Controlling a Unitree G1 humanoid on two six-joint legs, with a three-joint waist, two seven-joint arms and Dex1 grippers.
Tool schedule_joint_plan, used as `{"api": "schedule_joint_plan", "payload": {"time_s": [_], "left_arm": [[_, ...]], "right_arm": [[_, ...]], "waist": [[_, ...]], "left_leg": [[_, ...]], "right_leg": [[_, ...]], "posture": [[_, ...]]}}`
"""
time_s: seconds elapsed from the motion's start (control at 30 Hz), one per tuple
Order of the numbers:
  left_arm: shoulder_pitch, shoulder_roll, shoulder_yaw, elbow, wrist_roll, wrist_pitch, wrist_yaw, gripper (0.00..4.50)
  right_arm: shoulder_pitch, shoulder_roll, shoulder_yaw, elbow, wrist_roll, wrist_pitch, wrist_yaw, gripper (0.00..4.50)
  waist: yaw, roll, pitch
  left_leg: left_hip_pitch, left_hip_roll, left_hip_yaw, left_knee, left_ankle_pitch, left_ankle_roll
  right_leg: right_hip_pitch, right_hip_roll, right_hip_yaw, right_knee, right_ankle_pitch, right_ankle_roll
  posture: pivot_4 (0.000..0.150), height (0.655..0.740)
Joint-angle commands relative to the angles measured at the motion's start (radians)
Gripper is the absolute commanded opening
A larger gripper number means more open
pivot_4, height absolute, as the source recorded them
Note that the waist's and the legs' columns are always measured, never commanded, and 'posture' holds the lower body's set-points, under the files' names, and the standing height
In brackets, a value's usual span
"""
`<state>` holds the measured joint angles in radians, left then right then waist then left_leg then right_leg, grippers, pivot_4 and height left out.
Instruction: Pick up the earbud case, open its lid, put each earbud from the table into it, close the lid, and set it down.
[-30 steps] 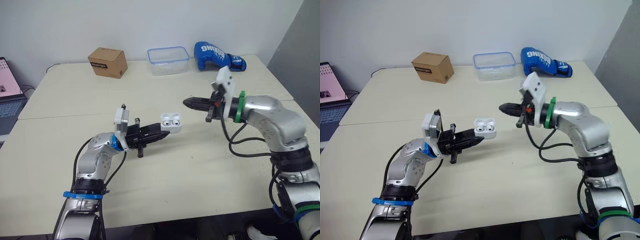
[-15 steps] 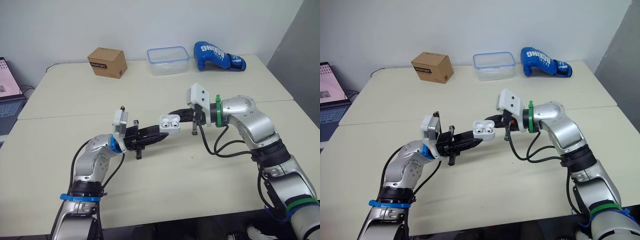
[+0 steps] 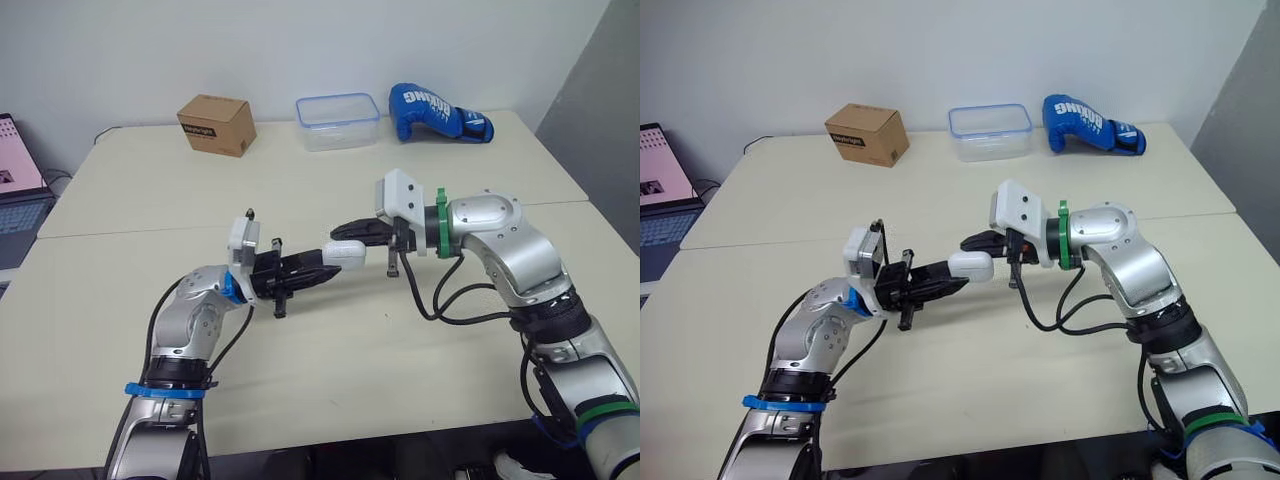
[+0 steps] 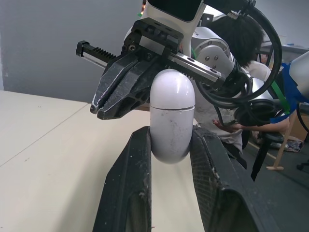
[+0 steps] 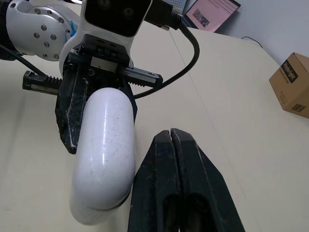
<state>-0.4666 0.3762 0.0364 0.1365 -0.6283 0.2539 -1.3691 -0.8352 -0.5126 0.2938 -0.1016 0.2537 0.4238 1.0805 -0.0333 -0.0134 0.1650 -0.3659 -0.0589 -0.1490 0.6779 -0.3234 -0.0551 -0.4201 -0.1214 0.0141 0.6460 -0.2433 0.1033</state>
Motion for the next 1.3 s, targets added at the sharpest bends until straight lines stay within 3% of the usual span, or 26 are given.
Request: {"api": "schedule_joint_plan", "payload": {"time_s": [0.03,0.37,0.57,0.83,1.07,1.3], "left_arm": [[-0.016,0.01,0.026,0.006,-0.006,0.007,0.031,0.8],[-0.026,0.029,0.033,-0.008,-0.008,0.091,0.102,0.8],[-0.04,0.029,0.029,-0.024,-0.016,0.14,0.152,0.8],[-0.173,0.008,-0.049,0.067,0.113,0.379,0.437,0.8],[-0.289,-0.029,-0.053,0.194,0.089,0.543,0.435,0.8],[-0.382,-0.092,-0.03,0.363,0.129,0.649,0.575,0.8]], "right_arm": [[0.0,0.003,-0.011,-0.082,0.02,-0.019,0.018,0.03],[0.033,-0.027,0.015,-0.083,-0.08,-0.165,0.013,0.03],[-0.018,-0.038,-0.03,0.058,-0.181,-0.19,-0.069,0.03],[0.087,-0.194,-0.187,0.039,-0.015,0.125,-0.005,0.03],[0.229,-0.209,-0.292,-0.053,0.09,0.262,-0.056,0.03],[0.334,-0.235,-0.341,-0.137,0.139,0.328,-0.09,0.03]], "waist": [[0.0,0.0,0.0],[0.0,0.0,0.0],[0.0,0.0,0.0],[0.005,-0.001,0.0],[-0.002,-0.001,0.0],[0.007,-0.001,0.001]], "left_leg": [[0.0,0.0,0.0,0.0,0.0,0.0],[0.0,0.0,0.0,0.0,0.0,0.0],[0.0,0.0,0.0,0.0,0.0,0.0],[-0.001,-0.001,-0.001,0.0,0.0,0.0],[-0.001,-0.001,0.001,0.0,0.0,0.0],[-0.001,-0.001,0.0,0.001,0.0,0.0]], "right_leg": [[0.0,0.0,0.0,0.0,0.0,0.0],[0.0,0.0,0.0,0.0,0.0,0.0],[0.0,0.0,0.0,0.0,0.0,0.0],[0.001,0.0,-0.001,-0.001,0.0,0.0],[0.0,0.0,0.001,0.0,0.0,0.0],[0.0,-0.001,0.0,0.0,0.0,0.0]], "posture": [[0.15,0.7307],[0.15,0.7307],[0.15,0.7307],[0.15,0.7307],[0.15,0.7307],[0.15,0.7307]]}}
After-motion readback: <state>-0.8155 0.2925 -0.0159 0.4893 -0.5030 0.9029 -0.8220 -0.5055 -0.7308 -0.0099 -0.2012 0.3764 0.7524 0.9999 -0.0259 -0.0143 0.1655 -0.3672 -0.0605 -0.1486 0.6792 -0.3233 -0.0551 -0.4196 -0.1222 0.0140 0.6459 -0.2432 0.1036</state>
